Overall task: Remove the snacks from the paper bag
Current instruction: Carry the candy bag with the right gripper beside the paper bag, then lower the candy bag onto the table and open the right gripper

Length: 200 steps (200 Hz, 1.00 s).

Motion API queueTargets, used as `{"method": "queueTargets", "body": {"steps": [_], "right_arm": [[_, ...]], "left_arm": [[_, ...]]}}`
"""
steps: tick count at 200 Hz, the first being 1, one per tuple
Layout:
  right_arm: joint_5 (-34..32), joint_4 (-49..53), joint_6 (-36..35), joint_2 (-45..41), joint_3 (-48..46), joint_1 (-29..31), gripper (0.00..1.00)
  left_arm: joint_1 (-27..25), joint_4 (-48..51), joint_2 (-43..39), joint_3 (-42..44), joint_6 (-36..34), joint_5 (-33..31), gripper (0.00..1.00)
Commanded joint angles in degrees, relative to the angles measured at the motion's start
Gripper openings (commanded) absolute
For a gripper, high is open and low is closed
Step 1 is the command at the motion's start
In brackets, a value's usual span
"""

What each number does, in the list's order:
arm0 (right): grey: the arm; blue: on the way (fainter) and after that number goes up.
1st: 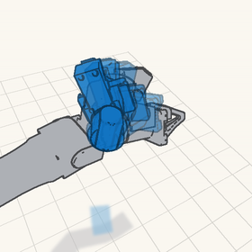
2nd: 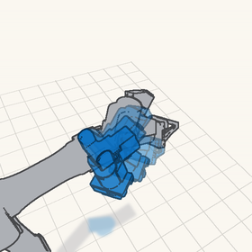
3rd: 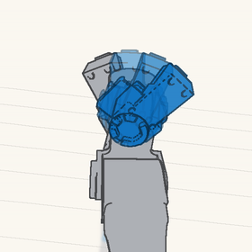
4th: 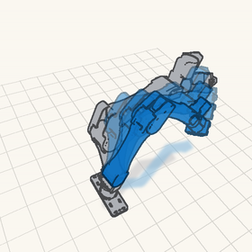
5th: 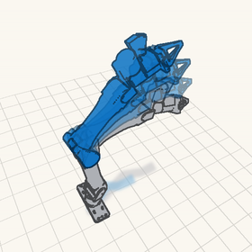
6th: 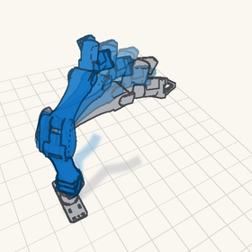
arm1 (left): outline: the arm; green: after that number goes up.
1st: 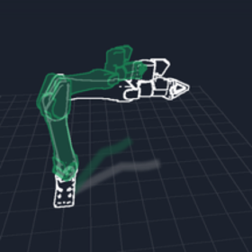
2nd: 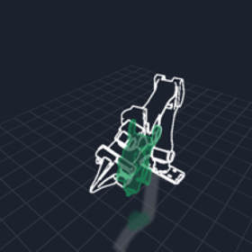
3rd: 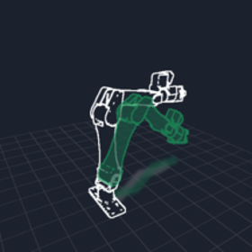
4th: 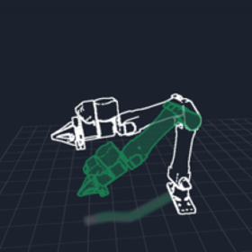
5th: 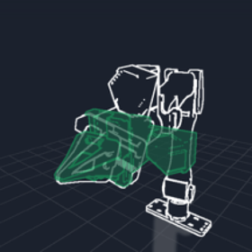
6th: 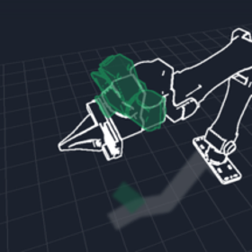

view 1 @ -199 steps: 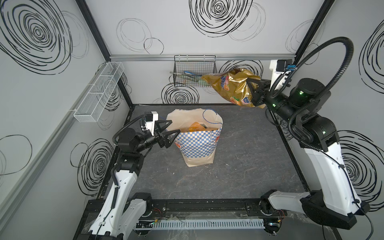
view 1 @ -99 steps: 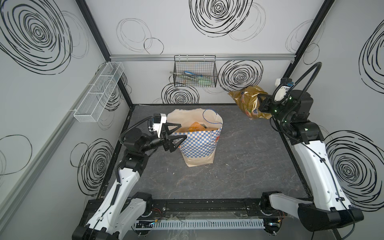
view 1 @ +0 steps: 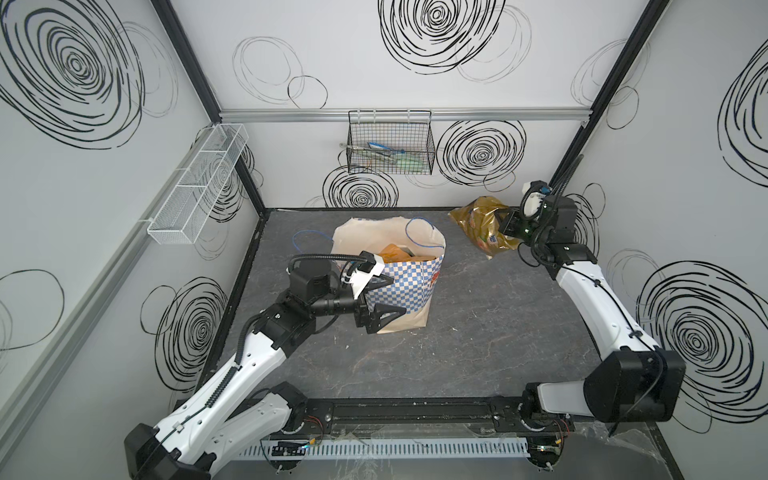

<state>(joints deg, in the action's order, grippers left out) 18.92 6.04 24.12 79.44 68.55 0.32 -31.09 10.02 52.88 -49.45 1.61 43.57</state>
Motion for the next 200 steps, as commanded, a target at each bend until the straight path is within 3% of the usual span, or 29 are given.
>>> {"method": "queueTargets", "body": {"steps": [1, 51, 106, 142, 173, 200], "right_arm": [[3.9, -13.2, -0.5, 0.4, -2.0, 0.2, 0.0], [5.7, -18.8, 5.5, 1.8, -13.6, 3.0, 0.0], [6.4, -15.2, 6.4, -2.4, -27.7, 6.4, 0.0], [6.8, -15.2, 6.4, -5.1, -35.0, 8.4, 0.13], [6.7, -15.7, 7.7, -6.5, -39.9, 9.4, 0.18], [4.8, -13.3, 7.6, -9.2, -41.7, 10.4, 0.36]], "left_arm": [[-1.9, 1.7, -0.2, -1.2, -4.7, -2.3, 0.96], [-7.4, 3.8, 0.1, -1.1, -7.3, -11.4, 0.96], [-7.4, 3.1, -0.3, -0.7, -6.9, -13.7, 0.96], [-7.4, 2.9, 0.2, -0.7, -6.7, -13.7, 0.96], [-7.4, 2.7, 0.4, -0.6, -6.7, -13.4, 0.96], [-7.5, 2.5, 0.2, -0.5, -6.9, -13.1, 0.96]]}}
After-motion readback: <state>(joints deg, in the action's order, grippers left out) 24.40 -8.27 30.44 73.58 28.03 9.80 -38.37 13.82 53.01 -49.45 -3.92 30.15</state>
